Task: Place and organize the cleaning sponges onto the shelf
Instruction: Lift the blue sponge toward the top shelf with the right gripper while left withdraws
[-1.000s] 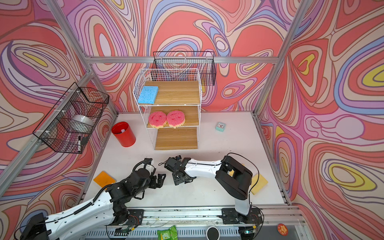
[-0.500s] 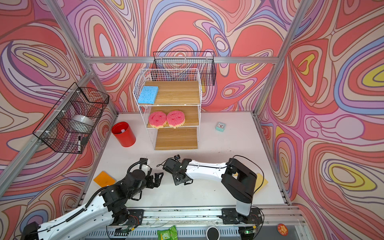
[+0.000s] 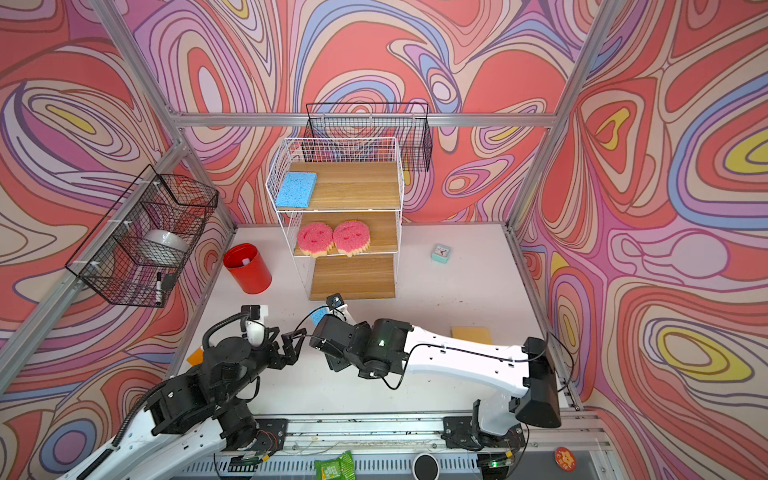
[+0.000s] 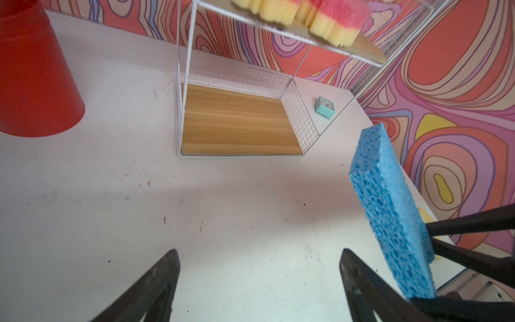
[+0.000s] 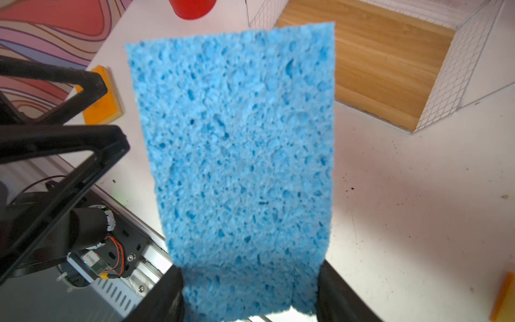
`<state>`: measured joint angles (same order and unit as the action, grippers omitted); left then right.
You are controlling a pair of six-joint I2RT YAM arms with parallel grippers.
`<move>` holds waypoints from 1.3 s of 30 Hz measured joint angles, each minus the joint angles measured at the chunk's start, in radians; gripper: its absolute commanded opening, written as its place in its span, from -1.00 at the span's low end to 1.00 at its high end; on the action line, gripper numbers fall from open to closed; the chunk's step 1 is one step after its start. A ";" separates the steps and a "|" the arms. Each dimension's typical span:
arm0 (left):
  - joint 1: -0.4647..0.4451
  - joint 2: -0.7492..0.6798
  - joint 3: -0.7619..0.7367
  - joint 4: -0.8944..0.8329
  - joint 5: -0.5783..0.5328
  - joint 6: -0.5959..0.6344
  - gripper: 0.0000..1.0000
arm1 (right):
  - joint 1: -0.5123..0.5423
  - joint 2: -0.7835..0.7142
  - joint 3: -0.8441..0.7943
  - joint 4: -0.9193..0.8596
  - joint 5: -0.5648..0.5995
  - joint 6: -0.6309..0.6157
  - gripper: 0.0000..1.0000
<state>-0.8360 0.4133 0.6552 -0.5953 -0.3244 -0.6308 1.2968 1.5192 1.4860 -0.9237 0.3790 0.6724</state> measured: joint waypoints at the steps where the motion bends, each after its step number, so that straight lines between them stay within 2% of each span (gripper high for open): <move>1: 0.000 0.003 0.036 -0.019 -0.011 0.010 0.83 | 0.001 0.000 0.028 -0.013 0.010 -0.010 0.39; 7: 0.000 0.045 0.218 -0.111 -0.048 0.074 0.85 | 0.002 0.002 0.218 -0.045 0.076 -0.085 0.35; 14: 0.000 0.142 0.381 -0.137 -0.058 0.151 0.88 | -0.006 0.062 0.465 -0.064 0.174 -0.192 0.24; 19: 0.000 0.245 0.472 -0.134 -0.036 0.203 0.88 | -0.071 0.090 0.570 -0.041 0.182 -0.271 0.18; 25: 0.000 0.291 0.497 -0.126 -0.009 0.244 0.89 | -0.197 0.164 0.750 -0.021 0.143 -0.337 0.17; 32: 0.000 0.294 0.495 -0.103 -0.005 0.267 0.88 | -0.296 0.312 0.940 -0.017 0.071 -0.384 0.14; 39: 0.000 0.272 0.357 -0.035 0.005 0.258 0.88 | -0.391 0.416 1.035 -0.001 0.002 -0.410 0.10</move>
<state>-0.8360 0.6849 1.0122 -0.6308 -0.3199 -0.3725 0.9058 1.9350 2.5206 -0.9245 0.3813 0.2626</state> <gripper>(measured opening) 0.943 0.556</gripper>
